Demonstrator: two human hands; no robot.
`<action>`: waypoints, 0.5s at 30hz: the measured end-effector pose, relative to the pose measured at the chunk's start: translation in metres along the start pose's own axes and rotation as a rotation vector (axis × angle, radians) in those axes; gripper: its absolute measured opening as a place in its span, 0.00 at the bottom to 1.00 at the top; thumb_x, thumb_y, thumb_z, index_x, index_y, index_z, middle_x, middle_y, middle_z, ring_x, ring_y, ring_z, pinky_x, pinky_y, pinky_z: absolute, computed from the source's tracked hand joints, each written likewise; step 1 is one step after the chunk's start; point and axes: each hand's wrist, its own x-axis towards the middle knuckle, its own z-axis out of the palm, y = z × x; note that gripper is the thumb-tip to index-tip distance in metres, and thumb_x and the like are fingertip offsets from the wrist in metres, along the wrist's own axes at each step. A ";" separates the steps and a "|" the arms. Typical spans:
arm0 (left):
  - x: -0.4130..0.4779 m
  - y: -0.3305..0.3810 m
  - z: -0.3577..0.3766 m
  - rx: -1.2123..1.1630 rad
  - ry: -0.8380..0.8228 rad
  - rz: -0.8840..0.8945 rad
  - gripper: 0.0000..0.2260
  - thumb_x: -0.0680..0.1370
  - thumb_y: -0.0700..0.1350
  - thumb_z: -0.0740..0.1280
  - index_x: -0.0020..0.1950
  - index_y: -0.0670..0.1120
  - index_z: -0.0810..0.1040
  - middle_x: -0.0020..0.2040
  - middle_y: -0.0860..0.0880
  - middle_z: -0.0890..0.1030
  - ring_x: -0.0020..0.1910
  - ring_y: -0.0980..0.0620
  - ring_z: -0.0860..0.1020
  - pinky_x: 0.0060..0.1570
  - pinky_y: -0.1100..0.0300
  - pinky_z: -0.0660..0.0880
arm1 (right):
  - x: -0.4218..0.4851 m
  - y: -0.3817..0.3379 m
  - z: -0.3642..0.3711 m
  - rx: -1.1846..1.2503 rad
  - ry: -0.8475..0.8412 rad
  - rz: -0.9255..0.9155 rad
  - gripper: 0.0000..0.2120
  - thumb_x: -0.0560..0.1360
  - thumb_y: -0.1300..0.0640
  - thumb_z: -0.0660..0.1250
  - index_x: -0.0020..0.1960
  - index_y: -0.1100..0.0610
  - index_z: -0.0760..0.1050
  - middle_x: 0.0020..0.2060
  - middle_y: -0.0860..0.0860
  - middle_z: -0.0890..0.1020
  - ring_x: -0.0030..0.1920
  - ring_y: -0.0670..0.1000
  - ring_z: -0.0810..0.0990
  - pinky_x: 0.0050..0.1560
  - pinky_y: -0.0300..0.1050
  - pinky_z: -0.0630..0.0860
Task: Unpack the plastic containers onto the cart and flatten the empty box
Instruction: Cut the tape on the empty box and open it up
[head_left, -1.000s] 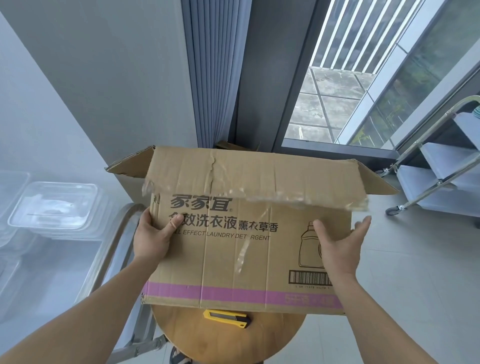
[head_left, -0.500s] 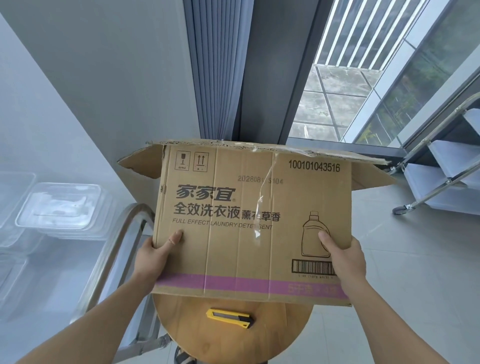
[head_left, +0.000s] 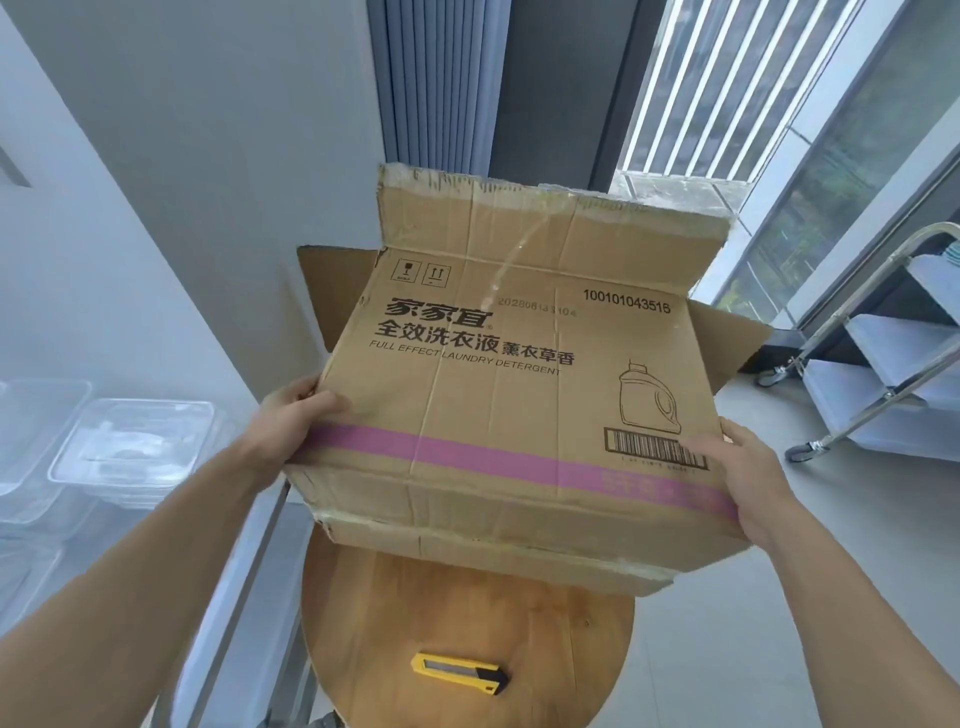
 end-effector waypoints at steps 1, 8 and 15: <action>-0.001 0.005 -0.002 -0.041 0.004 0.017 0.23 0.57 0.53 0.72 0.52 0.51 0.85 0.49 0.44 0.86 0.49 0.41 0.83 0.53 0.46 0.79 | 0.000 -0.006 -0.004 0.042 -0.031 -0.006 0.16 0.70 0.57 0.73 0.58 0.54 0.82 0.53 0.51 0.86 0.54 0.56 0.84 0.56 0.53 0.78; -0.012 0.022 -0.007 -0.302 0.133 0.151 0.21 0.59 0.55 0.73 0.44 0.41 0.81 0.44 0.49 0.80 0.46 0.51 0.76 0.42 0.59 0.69 | -0.009 -0.010 -0.012 0.296 -0.236 -0.121 0.19 0.79 0.55 0.64 0.67 0.63 0.75 0.63 0.60 0.81 0.64 0.63 0.79 0.63 0.58 0.73; -0.007 0.002 -0.024 -0.179 -0.125 0.234 0.36 0.60 0.52 0.82 0.63 0.41 0.77 0.55 0.44 0.84 0.53 0.47 0.83 0.45 0.60 0.81 | -0.018 -0.011 -0.003 0.302 -0.263 -0.261 0.24 0.70 0.61 0.73 0.66 0.60 0.76 0.62 0.61 0.80 0.56 0.56 0.82 0.51 0.43 0.81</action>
